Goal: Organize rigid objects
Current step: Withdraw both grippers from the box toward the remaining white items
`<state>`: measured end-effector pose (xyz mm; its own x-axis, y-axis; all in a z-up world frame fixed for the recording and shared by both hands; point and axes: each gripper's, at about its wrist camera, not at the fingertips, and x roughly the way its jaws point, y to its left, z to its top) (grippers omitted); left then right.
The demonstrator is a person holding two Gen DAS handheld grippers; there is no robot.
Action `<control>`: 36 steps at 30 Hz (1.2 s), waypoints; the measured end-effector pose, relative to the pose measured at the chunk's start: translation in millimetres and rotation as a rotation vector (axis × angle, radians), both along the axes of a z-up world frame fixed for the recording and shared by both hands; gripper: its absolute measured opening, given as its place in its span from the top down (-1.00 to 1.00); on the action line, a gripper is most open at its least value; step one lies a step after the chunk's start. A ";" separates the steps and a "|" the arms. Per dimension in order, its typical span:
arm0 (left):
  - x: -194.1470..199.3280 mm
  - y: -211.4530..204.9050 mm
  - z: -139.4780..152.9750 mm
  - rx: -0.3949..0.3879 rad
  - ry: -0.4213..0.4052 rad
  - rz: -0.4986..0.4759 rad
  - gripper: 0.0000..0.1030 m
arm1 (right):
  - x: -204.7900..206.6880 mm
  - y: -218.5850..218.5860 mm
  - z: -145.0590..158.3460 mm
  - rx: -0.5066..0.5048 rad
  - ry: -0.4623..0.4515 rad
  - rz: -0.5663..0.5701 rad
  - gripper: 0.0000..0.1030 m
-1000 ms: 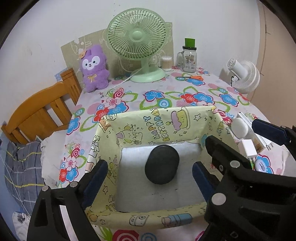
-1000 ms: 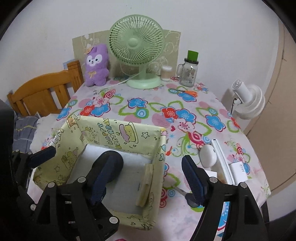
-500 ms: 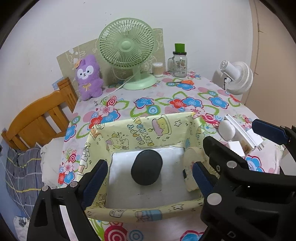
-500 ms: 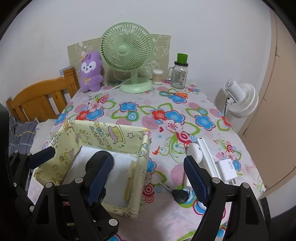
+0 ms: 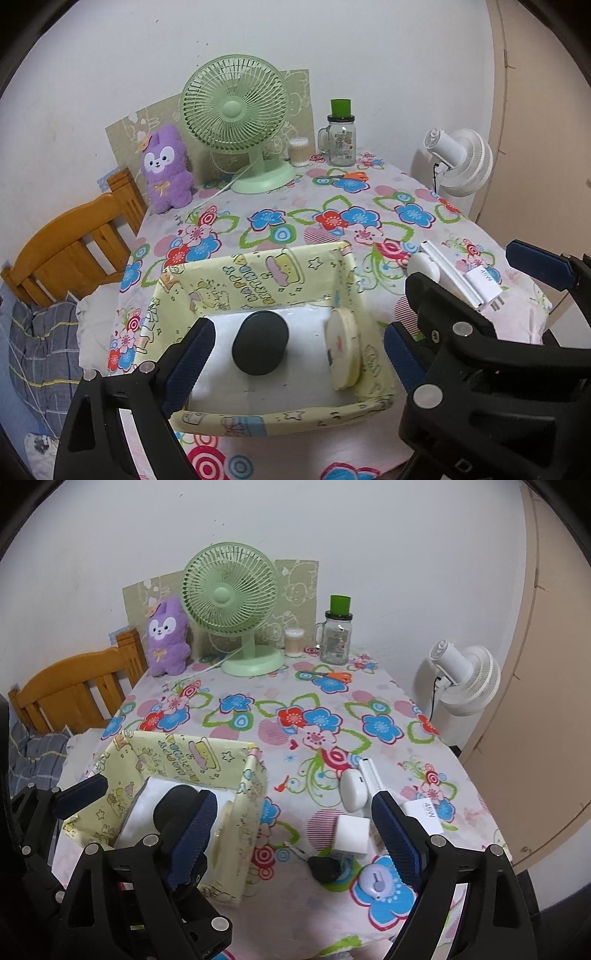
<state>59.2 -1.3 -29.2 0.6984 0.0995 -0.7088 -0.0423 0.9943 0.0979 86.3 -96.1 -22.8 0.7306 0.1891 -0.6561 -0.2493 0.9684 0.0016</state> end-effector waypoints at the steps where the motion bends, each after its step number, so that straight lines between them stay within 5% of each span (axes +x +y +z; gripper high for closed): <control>1: -0.7 -3.1 1.1 -0.002 -0.003 -0.002 -0.83 | -0.6 -3.5 1.1 0.001 -0.002 -0.002 -0.71; 36: 9.2 -92.2 5.7 -0.047 -0.021 -0.068 -0.84 | 4.1 -99.5 4.8 0.039 -0.017 -0.063 -0.71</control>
<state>68.4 -93.4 -23.5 0.7172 0.0185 -0.6966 0.0235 0.9984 0.0507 90.4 -195.7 -18.0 0.7527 0.1677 -0.6367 -0.1884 0.9814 0.0357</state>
